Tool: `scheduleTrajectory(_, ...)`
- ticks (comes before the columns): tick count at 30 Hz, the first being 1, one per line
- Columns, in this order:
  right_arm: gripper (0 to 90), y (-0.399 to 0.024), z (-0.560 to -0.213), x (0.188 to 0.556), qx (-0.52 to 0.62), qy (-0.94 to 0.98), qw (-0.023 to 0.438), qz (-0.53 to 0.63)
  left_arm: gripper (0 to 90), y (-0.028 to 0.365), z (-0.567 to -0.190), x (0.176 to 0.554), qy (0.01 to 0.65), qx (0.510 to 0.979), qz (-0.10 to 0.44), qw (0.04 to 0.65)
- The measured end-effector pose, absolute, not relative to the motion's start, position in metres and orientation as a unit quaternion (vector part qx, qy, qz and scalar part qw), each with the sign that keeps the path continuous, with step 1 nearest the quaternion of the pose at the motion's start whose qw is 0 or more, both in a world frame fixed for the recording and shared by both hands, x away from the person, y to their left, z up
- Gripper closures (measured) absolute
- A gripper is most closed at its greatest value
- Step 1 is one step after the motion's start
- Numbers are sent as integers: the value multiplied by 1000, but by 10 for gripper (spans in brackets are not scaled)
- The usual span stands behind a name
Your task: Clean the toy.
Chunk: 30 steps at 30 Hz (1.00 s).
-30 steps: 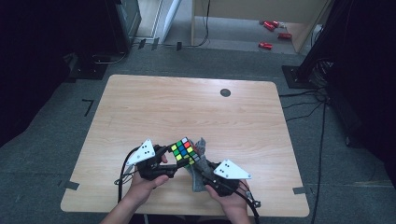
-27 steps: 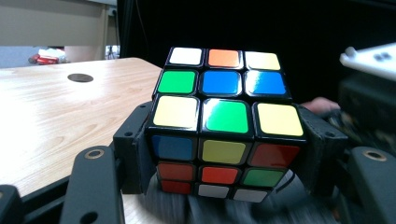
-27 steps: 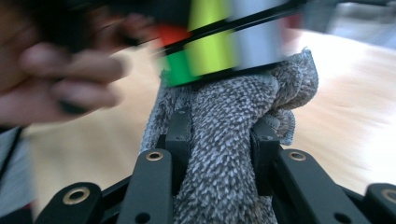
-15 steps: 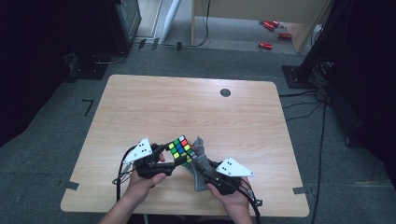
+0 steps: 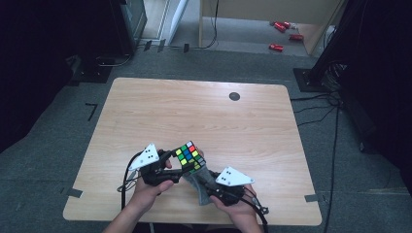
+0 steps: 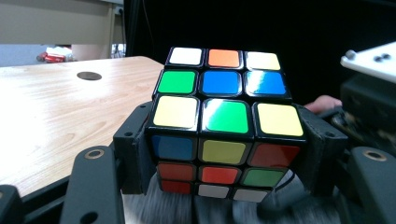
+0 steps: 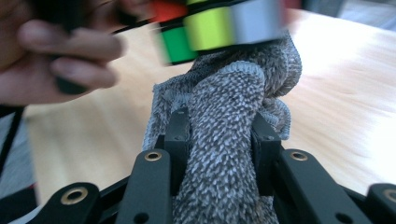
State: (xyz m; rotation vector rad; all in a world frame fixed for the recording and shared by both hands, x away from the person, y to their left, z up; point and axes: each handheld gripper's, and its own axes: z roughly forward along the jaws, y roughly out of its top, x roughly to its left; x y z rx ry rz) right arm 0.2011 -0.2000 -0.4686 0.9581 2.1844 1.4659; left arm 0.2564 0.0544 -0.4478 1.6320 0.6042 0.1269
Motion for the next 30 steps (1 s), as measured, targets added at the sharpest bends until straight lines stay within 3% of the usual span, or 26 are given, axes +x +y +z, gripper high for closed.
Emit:
scheduleTrajectory(6,677,-217,-460,203,374,733,189,536,341,49,-450,254,258,723,54,638)
scheduleTrajectory(17,674,-193,-470,198,319,778,158,517,342,53,-449,256,262,721,56,639)
scheduleTrajectory(30,668,-260,-476,226,457,728,227,458,342,55,-451,259,268,721,61,636)
